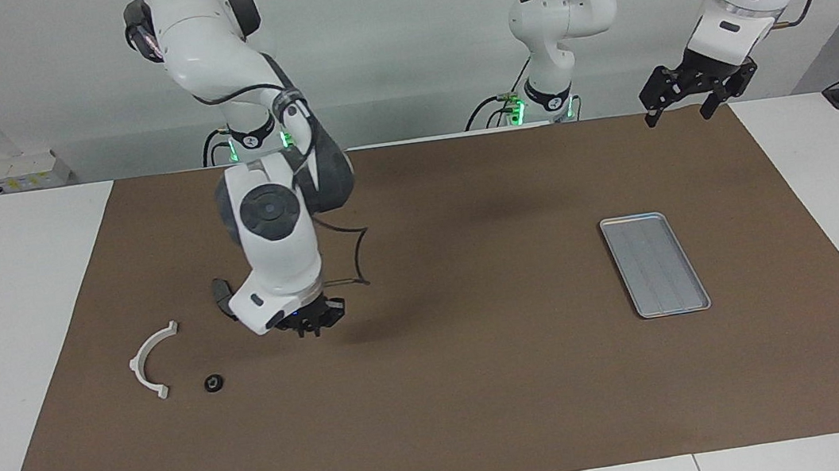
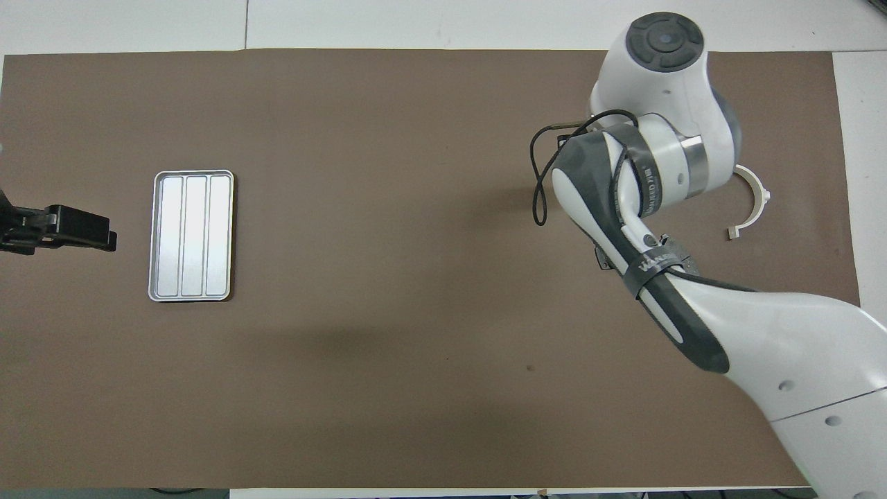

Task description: Place bearing gear from tray to pile

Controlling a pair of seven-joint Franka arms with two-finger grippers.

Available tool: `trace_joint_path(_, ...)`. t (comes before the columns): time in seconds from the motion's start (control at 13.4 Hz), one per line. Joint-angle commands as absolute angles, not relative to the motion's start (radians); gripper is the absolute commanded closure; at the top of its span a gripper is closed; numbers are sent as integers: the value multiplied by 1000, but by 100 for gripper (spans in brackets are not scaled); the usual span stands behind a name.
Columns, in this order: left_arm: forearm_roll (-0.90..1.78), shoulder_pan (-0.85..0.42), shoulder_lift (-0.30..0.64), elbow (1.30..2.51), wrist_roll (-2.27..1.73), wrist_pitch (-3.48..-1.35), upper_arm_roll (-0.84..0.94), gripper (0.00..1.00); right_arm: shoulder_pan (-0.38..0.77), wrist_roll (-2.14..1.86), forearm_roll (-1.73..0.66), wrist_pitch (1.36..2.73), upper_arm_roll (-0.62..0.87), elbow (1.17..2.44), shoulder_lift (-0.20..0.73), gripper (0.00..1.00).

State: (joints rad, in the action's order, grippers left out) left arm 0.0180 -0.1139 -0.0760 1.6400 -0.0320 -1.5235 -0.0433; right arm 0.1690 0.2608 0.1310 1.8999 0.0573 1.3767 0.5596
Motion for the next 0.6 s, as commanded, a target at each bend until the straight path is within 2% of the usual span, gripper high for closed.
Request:
trace_joint_path(0.0,29,-121,-106,1671,-29,-1531,-57,0,82,112,104,2012,77,1454,564,100)
trace_joint_path(0.52,29,-118,-106,1671,-29,-1531,-57,0,23,51,103,2252,77,1586,604,100)
